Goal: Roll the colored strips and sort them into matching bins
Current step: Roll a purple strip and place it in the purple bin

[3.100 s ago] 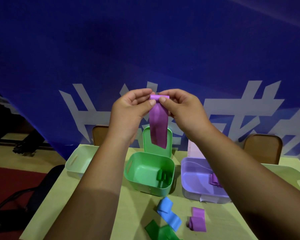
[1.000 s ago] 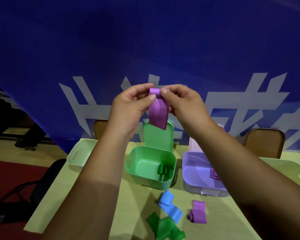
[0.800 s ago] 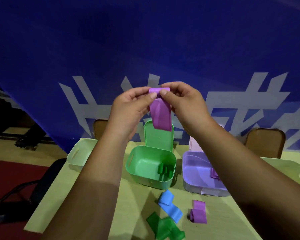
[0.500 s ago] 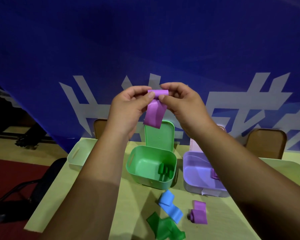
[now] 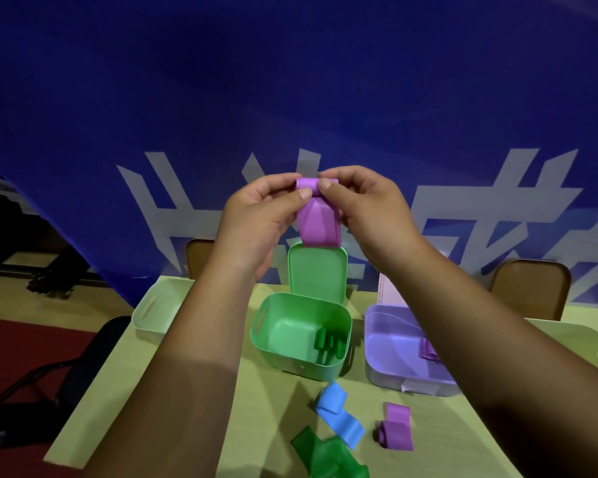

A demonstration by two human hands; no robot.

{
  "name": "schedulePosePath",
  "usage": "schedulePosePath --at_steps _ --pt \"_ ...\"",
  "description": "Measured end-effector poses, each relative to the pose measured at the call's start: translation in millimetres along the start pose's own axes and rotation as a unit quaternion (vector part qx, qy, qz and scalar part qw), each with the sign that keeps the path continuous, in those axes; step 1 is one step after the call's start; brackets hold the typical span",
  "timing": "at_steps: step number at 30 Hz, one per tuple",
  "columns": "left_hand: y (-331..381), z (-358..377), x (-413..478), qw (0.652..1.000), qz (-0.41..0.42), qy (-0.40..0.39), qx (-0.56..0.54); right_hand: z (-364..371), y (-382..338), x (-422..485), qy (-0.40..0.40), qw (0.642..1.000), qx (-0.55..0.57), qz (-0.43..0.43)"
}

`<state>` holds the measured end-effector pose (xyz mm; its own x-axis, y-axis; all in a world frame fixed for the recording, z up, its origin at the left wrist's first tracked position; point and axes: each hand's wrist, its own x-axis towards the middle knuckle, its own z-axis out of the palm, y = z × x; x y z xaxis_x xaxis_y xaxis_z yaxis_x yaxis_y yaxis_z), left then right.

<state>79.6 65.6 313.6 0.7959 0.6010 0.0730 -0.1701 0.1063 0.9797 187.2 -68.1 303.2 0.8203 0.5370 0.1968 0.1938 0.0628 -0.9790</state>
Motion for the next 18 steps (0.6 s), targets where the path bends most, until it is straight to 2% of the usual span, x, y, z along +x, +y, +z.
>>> schedulePosePath --at_steps 13,18 --pt "7.2 3.0 -1.7 1.000 -0.029 -0.008 0.001 -3.1 -4.6 -2.3 -0.010 1.000 0.002 -0.029" --pt "5.2 1.4 1.0 1.000 -0.005 0.003 0.024 -0.7 -2.6 -3.3 -0.018 1.000 0.006 -0.020"
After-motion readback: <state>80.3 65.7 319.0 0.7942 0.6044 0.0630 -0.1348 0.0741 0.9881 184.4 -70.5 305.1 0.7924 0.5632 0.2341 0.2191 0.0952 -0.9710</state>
